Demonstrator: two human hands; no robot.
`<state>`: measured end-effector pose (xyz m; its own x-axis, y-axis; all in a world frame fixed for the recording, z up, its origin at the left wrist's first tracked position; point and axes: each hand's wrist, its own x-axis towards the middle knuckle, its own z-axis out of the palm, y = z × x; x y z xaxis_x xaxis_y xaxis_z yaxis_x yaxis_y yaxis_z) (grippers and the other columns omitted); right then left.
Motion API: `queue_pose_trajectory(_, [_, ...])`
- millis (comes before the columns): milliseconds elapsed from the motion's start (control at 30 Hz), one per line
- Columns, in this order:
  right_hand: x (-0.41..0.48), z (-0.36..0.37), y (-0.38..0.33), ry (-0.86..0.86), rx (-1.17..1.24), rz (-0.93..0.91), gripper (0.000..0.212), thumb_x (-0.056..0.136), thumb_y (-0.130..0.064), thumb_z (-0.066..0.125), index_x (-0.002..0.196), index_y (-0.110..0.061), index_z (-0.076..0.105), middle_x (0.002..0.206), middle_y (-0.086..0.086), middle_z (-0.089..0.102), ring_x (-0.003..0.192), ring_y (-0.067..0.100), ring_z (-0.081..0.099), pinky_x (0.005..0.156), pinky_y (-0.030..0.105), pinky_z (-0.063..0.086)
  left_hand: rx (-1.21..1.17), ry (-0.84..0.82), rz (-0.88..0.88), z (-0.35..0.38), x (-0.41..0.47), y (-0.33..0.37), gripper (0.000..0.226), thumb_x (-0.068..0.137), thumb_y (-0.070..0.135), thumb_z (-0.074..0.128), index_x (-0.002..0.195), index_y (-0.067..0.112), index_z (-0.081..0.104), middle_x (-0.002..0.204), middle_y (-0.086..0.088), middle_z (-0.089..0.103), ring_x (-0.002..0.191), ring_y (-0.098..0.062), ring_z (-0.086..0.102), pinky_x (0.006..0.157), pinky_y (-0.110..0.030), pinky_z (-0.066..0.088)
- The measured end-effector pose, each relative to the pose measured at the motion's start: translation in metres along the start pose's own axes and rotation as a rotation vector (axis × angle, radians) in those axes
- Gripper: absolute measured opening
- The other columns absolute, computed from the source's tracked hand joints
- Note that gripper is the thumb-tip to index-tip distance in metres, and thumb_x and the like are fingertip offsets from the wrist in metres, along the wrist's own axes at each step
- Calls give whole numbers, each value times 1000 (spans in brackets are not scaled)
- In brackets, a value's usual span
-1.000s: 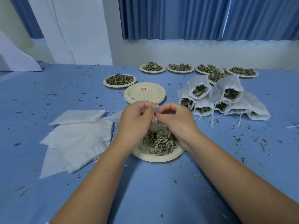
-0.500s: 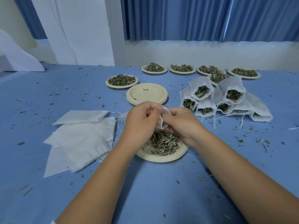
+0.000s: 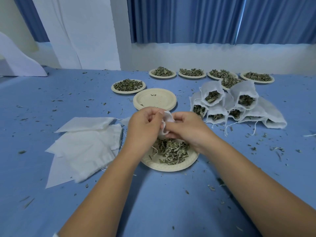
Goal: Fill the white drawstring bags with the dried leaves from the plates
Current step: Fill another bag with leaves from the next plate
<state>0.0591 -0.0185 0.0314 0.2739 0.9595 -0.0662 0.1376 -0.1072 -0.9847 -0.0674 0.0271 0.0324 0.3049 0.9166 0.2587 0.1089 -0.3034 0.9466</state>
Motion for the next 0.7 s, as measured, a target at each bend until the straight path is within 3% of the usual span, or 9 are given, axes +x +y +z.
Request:
queue_pose_trajectory(67, [-2, -8, -5, -57, -11, 16, 16, 87, -27, 73, 96, -14, 73, 85, 5, 76, 71, 14, 71, 74, 28, 59, -44, 114, -11, -6, 5, -3, 17, 96, 19, 56, 88, 22, 71, 59, 10, 62, 56, -6, 54, 63, -27, 43])
queue_pose_trajectory(167, [-8, -26, -9, -69, -248, -38, 16, 88, -32, 72, 96, -19, 74, 87, 0, 75, 66, 11, 67, 65, 23, 55, -69, 163, -16, -10, 7, -4, 19, 97, 21, 56, 85, 29, 69, 54, 13, 59, 54, -5, 52, 63, -26, 45])
queue_pose_trajectory(233, [-13, -31, -9, -117, -499, -83, 22, 80, -36, 79, 100, -29, 73, 90, -8, 72, 73, 4, 67, 69, 20, 54, -36, 147, -6, -8, 6, -5, 19, 97, 22, 55, 84, 30, 67, 53, 14, 58, 54, -3, 53, 64, -24, 45])
queue_pose_trajectory(333, [-17, -24, -6, -254, -739, -77, 52, 69, -44, 85, 117, -41, 65, 113, -19, 60, 95, -3, 58, 87, 25, 52, -27, 132, 4, -7, 6, -6, 18, 97, 24, 55, 85, 29, 67, 53, 13, 58, 56, -5, 54, 65, -26, 46])
queue_pose_trajectory(400, [-18, -16, -2, -304, -852, -114, 61, 69, -44, 85, 125, -42, 61, 110, -26, 51, 104, 0, 51, 92, 24, 47, -20, 129, 12, -7, 5, -7, 17, 97, 23, 55, 87, 27, 68, 55, 12, 58, 56, -6, 55, 65, -25, 46])
queue_pose_trajectory(467, [-18, -10, 0, -297, -915, -160, 53, 73, -41, 83, 122, -39, 65, 102, -25, 49, 106, 3, 49, 89, 22, 42, -17, 133, 18, -7, 5, -7, 17, 97, 23, 55, 87, 26, 68, 55, 12, 58, 55, -4, 54, 63, -23, 44])
queue_pose_trajectory(600, [-15, -7, 3, -225, -947, -195, 32, 83, -33, 76, 114, -34, 70, 111, -11, 62, 103, 8, 56, 85, 24, 46, -12, 137, 9, -8, 7, -7, 17, 98, 23, 54, 90, 26, 69, 55, 13, 58, 56, -4, 54, 63, -24, 46])
queue_pose_trajectory(700, [-15, -8, 4, -180, -897, -232, 22, 87, -29, 73, 108, -33, 73, 104, -10, 66, 90, 7, 60, 79, 24, 49, 2, 142, 13, -10, 8, -7, 17, 98, 22, 54, 89, 27, 68, 52, 15, 58, 55, -2, 54, 64, -25, 47])
